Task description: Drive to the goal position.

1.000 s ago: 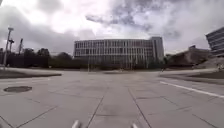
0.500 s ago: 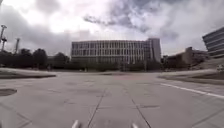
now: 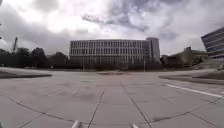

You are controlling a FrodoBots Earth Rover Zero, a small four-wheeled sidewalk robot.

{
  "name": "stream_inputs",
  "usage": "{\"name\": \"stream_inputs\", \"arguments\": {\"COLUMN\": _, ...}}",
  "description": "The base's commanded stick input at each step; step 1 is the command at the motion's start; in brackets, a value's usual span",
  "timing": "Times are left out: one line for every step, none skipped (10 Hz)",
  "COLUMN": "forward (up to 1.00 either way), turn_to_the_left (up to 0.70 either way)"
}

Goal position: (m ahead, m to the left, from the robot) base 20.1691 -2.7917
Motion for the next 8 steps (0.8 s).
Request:
{"name": "stream_inputs", "arguments": {"forward": 1.00, "turn_to_the_left": 0.00}}
{"name": "stream_inputs", "arguments": {"forward": 1.00, "turn_to_the_left": 0.00}}
{"name": "stream_inputs", "arguments": {"forward": 1.00, "turn_to_the_left": 0.00}}
{"name": "stream_inputs", "arguments": {"forward": 1.00, "turn_to_the_left": -0.30}}
{"name": "stream_inputs", "arguments": {"forward": 1.00, "turn_to_the_left": -0.21}}
{"name": "stream_inputs", "arguments": {"forward": 1.00, "turn_to_the_left": 0.00}}
{"name": "stream_inputs", "arguments": {"forward": 1.00, "turn_to_the_left": 0.00}}
{"name": "stream_inputs", "arguments": {"forward": 1.00, "turn_to_the_left": -0.19}}
